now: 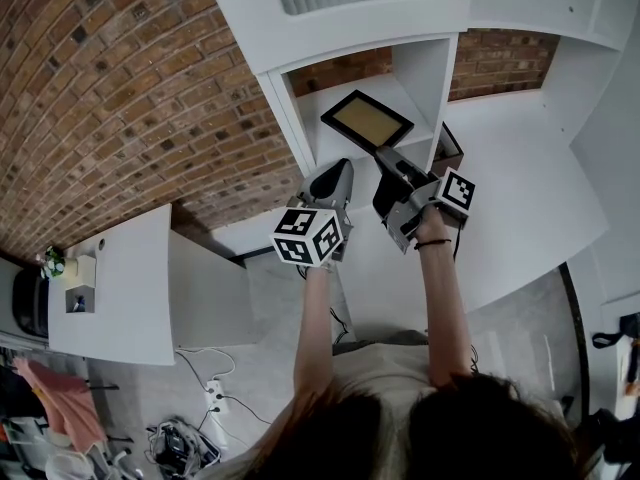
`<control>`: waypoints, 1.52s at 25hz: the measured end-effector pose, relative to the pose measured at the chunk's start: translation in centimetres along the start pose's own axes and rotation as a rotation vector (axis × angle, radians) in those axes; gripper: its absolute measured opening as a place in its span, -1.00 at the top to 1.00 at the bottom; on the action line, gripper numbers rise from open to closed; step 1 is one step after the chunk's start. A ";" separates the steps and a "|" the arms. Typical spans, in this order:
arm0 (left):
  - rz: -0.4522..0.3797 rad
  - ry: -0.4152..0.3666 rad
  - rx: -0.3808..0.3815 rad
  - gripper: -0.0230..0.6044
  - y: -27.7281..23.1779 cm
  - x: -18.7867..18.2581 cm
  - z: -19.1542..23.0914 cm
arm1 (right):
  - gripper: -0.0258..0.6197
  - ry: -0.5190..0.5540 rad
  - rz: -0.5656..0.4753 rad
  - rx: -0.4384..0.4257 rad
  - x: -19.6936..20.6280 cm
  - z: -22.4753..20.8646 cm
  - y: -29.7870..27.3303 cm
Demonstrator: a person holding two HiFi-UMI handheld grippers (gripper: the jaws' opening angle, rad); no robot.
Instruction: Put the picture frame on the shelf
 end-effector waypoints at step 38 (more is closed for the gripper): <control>0.019 0.011 0.023 0.89 -2.5 1.6 0.3 | 0.72 -0.038 0.028 0.026 -1.1 -2.0 -0.7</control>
Point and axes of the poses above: the fingertips, and each gripper's own axes: y backward along the fingers, z to its left, x out of its underside, the point moved 1 cm from there along y, backward along the fingers, and after that the axes turned 1 degree about y, right-handed, at the moved point
